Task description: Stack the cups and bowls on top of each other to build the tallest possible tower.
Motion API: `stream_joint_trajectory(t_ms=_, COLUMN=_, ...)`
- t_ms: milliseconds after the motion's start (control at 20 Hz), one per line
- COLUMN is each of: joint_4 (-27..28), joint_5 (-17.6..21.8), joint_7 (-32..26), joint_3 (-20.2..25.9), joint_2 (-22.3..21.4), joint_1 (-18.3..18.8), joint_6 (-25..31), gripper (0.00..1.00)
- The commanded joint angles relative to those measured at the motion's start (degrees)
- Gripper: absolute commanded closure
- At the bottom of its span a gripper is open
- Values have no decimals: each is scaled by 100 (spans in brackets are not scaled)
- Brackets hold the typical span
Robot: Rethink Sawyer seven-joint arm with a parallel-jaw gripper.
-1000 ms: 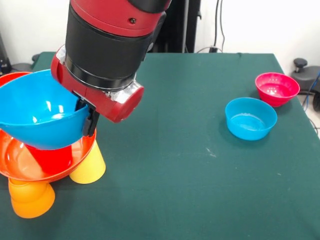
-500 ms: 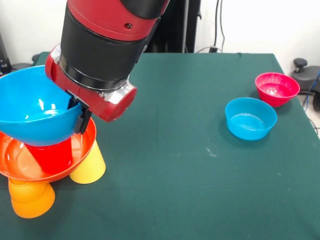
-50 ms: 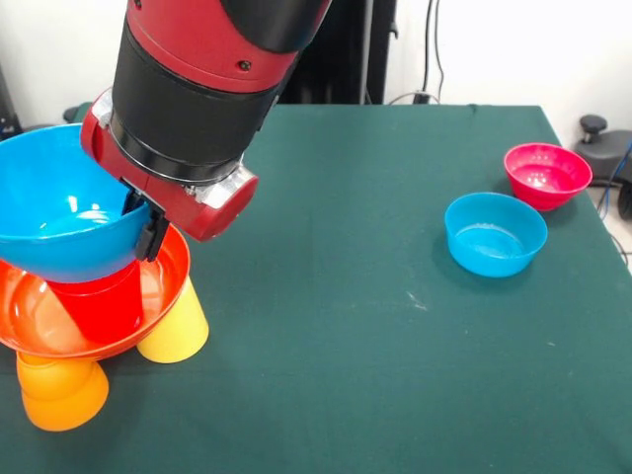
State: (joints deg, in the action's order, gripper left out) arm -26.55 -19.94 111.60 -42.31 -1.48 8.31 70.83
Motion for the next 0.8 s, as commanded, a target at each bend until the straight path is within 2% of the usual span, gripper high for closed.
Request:
stream_joint_trajectory(t_ms=50, joint_4=-525, joint_5=449, joint_7=-1019, joint_3=677, joint_2=-167, joint_1=-24, joint_6=104, gripper=100)
stream_joint_trajectory(t_ms=800, joint_4=-748, joint_5=572, joint_7=-1002, joint_3=821, joint_2=-213, joint_1=-30, joint_6=-134, gripper=100)
